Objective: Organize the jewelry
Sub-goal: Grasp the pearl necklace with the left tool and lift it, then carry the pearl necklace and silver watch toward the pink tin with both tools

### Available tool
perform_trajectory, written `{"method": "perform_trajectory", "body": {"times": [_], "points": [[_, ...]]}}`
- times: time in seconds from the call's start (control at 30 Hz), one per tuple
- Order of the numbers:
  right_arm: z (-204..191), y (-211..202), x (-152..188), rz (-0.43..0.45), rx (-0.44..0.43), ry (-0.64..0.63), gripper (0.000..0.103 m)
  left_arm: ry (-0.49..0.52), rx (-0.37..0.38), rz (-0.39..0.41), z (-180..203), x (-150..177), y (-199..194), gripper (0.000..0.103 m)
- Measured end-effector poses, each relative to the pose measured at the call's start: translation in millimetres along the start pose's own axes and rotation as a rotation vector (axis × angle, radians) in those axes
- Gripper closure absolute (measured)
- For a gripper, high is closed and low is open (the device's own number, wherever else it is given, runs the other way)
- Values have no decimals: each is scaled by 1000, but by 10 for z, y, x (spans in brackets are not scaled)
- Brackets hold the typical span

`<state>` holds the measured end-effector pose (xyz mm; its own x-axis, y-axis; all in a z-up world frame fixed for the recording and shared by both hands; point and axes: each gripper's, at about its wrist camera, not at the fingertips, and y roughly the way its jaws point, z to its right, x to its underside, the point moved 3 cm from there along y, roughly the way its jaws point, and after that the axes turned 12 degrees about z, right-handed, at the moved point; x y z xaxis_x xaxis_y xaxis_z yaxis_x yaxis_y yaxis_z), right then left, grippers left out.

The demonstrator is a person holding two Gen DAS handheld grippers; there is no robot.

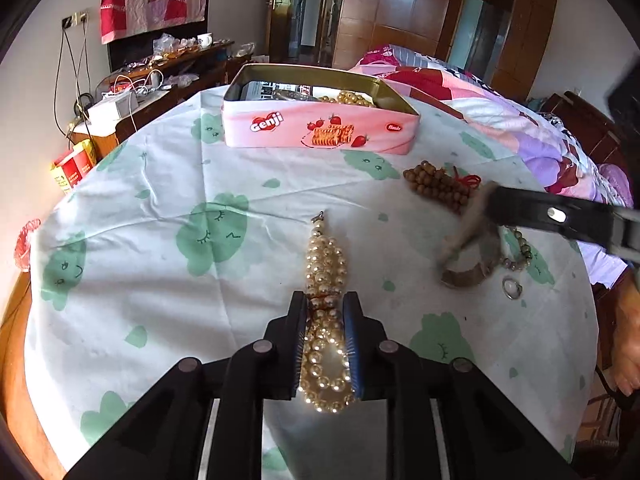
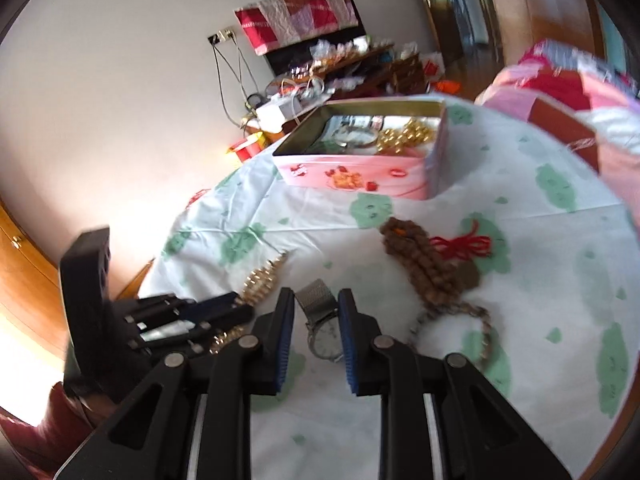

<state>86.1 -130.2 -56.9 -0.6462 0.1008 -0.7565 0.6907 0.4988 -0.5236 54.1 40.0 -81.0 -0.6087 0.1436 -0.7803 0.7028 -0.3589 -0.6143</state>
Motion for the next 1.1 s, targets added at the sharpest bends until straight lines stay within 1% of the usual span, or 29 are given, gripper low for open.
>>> {"method": "perform_trajectory", "body": {"times": [0.1,0.2,0.43,0.53,0.6,0.63,0.7,0.8,0.9,0.93,0.97,1.0,1.07,1.1], "points": [[12,222,-47,-30,14,4,78,11,-9,6,6,-5,10,88],[38,400,-80,-40,-5,41,78,10,-5,6,11,-10,15,89],[73,644,-193,-12,-61,113,78,-2,-7,15,6,-25,11,91],[56,598,-214,12,-57,100,78,-12,-10,19,-10,-24,-1,91],[76,544,-223,20,-36,78,78,-19,-13,21,-23,-32,4,91],[106,520,-209,12,-11,65,78,-26,-13,23,-33,-35,3,91],[146,504,-169,-8,8,57,78,-39,-16,27,-56,-47,2,91],[164,481,-76,-34,-4,66,78,-55,-34,41,-102,-64,-14,91],[104,496,-7,-49,2,33,78,-65,-42,57,-142,-93,-51,91],[71,515,23,-60,18,8,78,-70,-44,66,-156,-107,-74,91],[54,536,60,-76,51,-19,78,-73,-44,71,-163,-119,-82,91],[50,549,100,-88,77,-37,78,-76,-45,79,-176,-132,-99,97],[67,541,181,-104,85,-40,77,-91,-45,85,-207,-152,-113,98],[74,521,201,-96,86,-35,77,-98,-41,83,-217,-157,-107,98]]}}
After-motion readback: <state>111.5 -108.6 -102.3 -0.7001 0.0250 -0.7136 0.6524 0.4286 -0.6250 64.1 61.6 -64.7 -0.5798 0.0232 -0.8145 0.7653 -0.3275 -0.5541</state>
